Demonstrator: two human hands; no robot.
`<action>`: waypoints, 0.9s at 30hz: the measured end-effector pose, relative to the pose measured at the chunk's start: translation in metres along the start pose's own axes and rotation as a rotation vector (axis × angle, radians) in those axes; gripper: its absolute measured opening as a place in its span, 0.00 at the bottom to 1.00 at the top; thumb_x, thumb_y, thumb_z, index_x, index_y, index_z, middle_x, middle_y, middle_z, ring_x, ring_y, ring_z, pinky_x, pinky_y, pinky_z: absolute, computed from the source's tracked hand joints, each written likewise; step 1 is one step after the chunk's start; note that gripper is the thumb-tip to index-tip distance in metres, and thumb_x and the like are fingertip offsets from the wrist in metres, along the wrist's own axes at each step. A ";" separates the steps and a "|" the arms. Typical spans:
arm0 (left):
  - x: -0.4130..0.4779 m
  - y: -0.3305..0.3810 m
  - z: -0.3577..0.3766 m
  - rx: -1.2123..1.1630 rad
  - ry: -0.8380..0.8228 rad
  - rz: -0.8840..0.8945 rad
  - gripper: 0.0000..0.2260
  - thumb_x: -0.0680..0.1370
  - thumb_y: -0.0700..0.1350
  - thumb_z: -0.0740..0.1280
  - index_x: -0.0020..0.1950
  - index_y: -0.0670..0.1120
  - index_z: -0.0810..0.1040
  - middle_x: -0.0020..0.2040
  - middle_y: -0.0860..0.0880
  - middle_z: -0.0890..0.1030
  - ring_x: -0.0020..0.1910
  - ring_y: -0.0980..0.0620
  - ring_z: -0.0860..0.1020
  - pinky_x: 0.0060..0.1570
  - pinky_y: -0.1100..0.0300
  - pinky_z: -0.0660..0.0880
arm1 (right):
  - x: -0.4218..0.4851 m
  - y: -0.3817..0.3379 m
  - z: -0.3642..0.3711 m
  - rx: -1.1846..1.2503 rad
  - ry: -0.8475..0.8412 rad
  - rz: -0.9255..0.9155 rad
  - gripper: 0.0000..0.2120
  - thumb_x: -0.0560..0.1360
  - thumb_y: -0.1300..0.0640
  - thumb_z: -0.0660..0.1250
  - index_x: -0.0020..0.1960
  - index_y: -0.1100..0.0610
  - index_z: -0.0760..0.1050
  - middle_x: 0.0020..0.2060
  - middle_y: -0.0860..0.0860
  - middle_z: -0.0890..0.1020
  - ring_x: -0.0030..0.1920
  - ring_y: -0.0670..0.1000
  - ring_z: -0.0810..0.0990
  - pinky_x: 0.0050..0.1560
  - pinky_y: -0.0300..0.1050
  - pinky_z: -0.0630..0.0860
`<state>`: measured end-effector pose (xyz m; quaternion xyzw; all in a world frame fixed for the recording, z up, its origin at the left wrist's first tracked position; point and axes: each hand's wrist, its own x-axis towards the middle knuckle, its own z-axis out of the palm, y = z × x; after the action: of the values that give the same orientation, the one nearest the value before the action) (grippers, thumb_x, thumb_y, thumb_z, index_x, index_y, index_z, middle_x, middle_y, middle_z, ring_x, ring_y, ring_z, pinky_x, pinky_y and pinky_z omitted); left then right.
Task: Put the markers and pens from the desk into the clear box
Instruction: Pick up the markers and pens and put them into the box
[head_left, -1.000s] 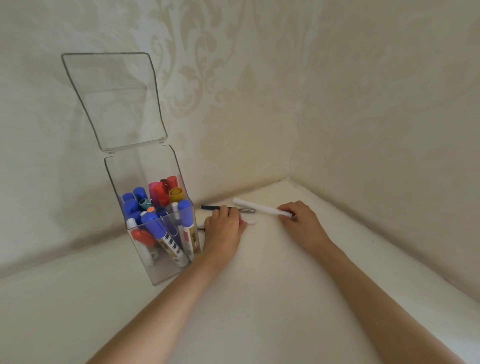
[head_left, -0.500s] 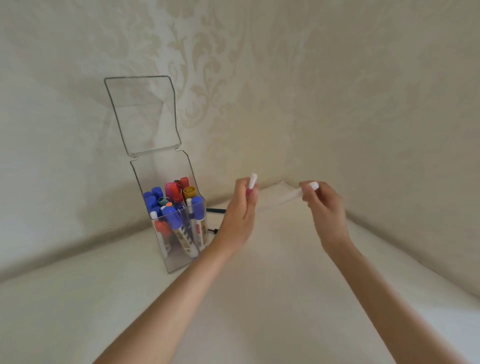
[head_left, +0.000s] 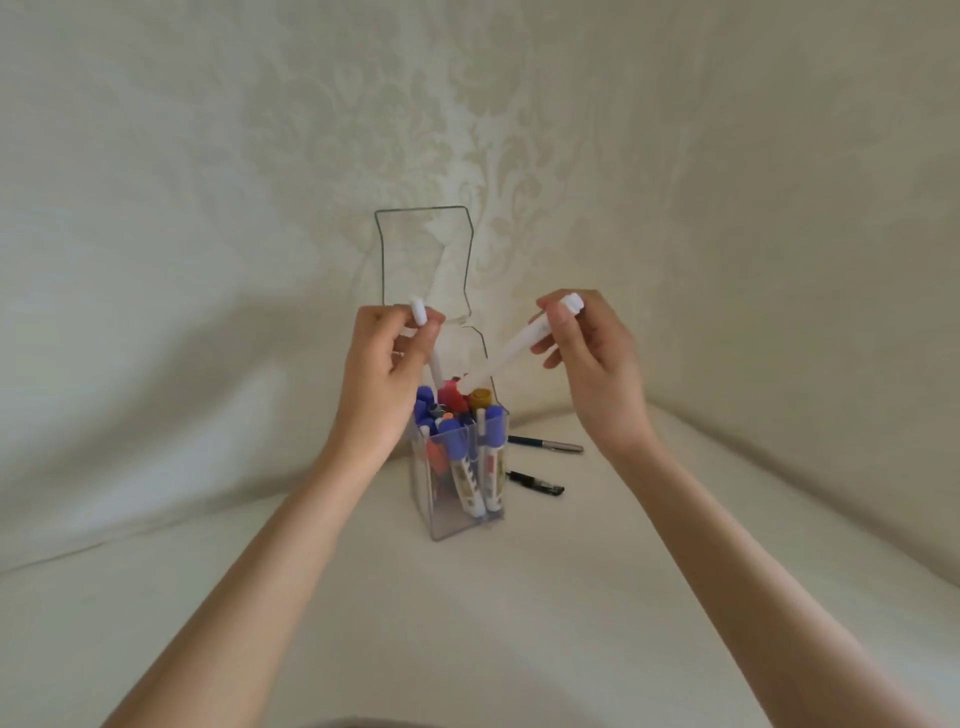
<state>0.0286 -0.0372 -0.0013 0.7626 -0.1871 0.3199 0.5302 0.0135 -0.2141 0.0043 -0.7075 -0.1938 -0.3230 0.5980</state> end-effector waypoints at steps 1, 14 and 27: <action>-0.003 -0.005 -0.004 0.027 -0.005 -0.008 0.04 0.78 0.45 0.62 0.48 0.51 0.76 0.49 0.48 0.75 0.43 0.47 0.77 0.45 0.66 0.72 | 0.000 0.002 0.004 -0.002 -0.022 0.011 0.07 0.79 0.56 0.58 0.49 0.56 0.74 0.38 0.48 0.78 0.37 0.45 0.77 0.37 0.39 0.74; -0.007 -0.008 -0.010 0.042 0.017 0.012 0.03 0.78 0.42 0.61 0.51 0.46 0.72 0.44 0.53 0.81 0.46 0.52 0.79 0.39 0.76 0.69 | 0.017 0.029 0.028 -0.384 -0.233 0.026 0.13 0.77 0.53 0.62 0.59 0.56 0.66 0.33 0.52 0.76 0.34 0.50 0.74 0.37 0.35 0.71; -0.016 -0.013 -0.022 0.007 0.058 -0.031 0.01 0.78 0.42 0.61 0.49 0.47 0.71 0.44 0.54 0.80 0.50 0.51 0.80 0.50 0.60 0.74 | 0.027 0.035 0.048 -0.756 -0.411 -0.217 0.14 0.78 0.52 0.60 0.44 0.63 0.74 0.37 0.58 0.80 0.39 0.56 0.76 0.41 0.51 0.74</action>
<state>0.0187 -0.0133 -0.0162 0.7577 -0.1587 0.3342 0.5376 0.0664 -0.1780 -0.0057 -0.9015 -0.2502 -0.2846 0.2090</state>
